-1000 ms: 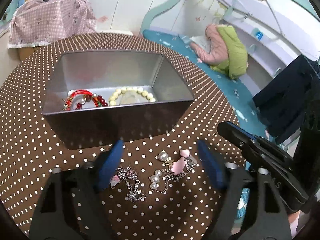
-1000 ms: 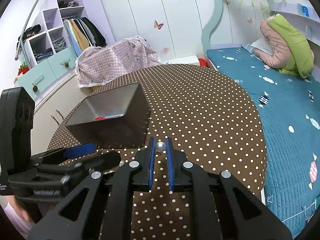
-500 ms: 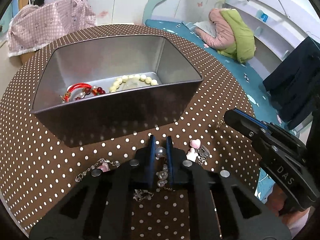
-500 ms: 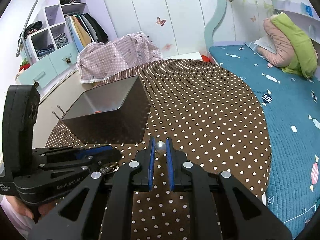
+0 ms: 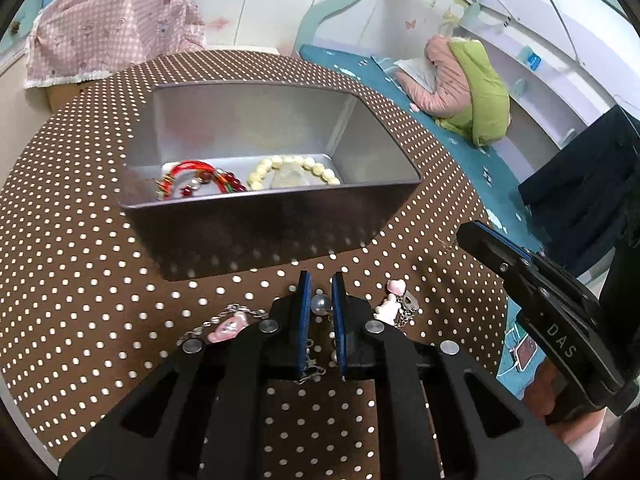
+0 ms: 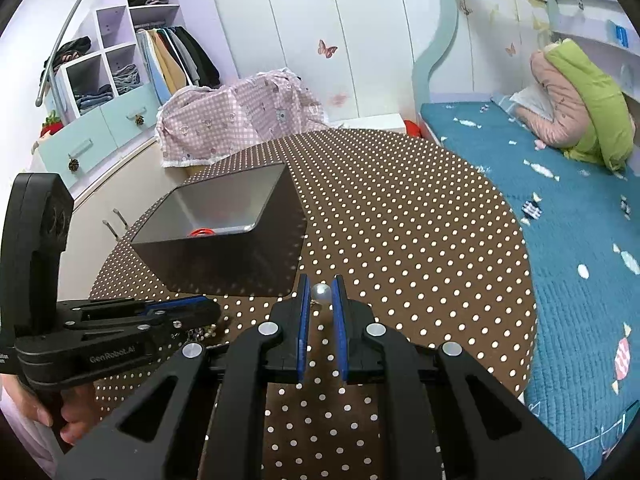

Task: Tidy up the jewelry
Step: 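Carry both pearl pieces in the two grippers over the tin, then open both grippers to drop the pearl pieces into the tin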

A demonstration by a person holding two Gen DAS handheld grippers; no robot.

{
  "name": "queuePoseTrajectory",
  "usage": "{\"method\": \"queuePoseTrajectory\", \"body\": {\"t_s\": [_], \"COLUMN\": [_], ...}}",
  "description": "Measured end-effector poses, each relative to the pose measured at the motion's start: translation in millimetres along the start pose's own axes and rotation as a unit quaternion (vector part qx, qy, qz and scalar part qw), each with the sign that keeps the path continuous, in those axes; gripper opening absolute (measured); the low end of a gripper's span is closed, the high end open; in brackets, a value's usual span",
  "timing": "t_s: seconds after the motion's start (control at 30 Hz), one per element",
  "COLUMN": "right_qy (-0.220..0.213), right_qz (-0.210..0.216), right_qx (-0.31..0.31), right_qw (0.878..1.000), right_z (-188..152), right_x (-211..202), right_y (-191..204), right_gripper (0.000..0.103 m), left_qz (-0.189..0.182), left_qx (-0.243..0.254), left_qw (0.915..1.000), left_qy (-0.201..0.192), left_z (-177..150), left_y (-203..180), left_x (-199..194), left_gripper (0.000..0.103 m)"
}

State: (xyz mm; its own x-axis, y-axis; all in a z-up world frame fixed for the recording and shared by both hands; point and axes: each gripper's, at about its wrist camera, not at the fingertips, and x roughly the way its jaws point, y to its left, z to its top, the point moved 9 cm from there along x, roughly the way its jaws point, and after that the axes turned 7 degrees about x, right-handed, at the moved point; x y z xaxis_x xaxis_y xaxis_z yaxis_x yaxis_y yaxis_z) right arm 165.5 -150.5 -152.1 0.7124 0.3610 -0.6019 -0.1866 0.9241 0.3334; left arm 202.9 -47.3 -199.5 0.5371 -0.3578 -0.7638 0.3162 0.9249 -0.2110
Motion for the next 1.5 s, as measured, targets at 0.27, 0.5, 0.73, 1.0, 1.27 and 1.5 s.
{"method": "queuePoseTrajectory", "body": {"t_s": [0.27,0.5,0.73,1.0,1.27,1.5], "right_qy": [-0.013,-0.036,-0.048,-0.030,-0.020,-0.015], "right_qz": [0.007,0.021,0.026,0.033,0.027,0.015], "right_qx": [-0.018,-0.051,-0.075,-0.084,-0.068,-0.048], "right_qw": [1.000,0.998,0.996,0.995,0.997,0.999], "right_z": [10,28,40,42,41,37], "right_x": [-5,-9,-2,18,20,15], "right_y": [13,38,58,69,59,44], "right_gripper": [0.010,0.010,0.010,0.010,0.035,0.037], "left_qz": [0.012,0.021,0.024,0.027,0.041,0.045], "left_qx": [0.005,0.007,-0.003,-0.015,-0.009,-0.007], "left_qw": [0.9992,0.9959,0.9931,0.9942,0.9925,0.9931], "left_qy": [-0.038,-0.087,-0.114,-0.103,-0.115,-0.108], "left_z": [8,30,51,61,61,54], "left_y": [3,8,20,37,37,36], "left_x": [-30,-60,-71,-61,-61,-61], "left_gripper": [0.011,0.011,0.011,0.011,0.045,0.045]}}
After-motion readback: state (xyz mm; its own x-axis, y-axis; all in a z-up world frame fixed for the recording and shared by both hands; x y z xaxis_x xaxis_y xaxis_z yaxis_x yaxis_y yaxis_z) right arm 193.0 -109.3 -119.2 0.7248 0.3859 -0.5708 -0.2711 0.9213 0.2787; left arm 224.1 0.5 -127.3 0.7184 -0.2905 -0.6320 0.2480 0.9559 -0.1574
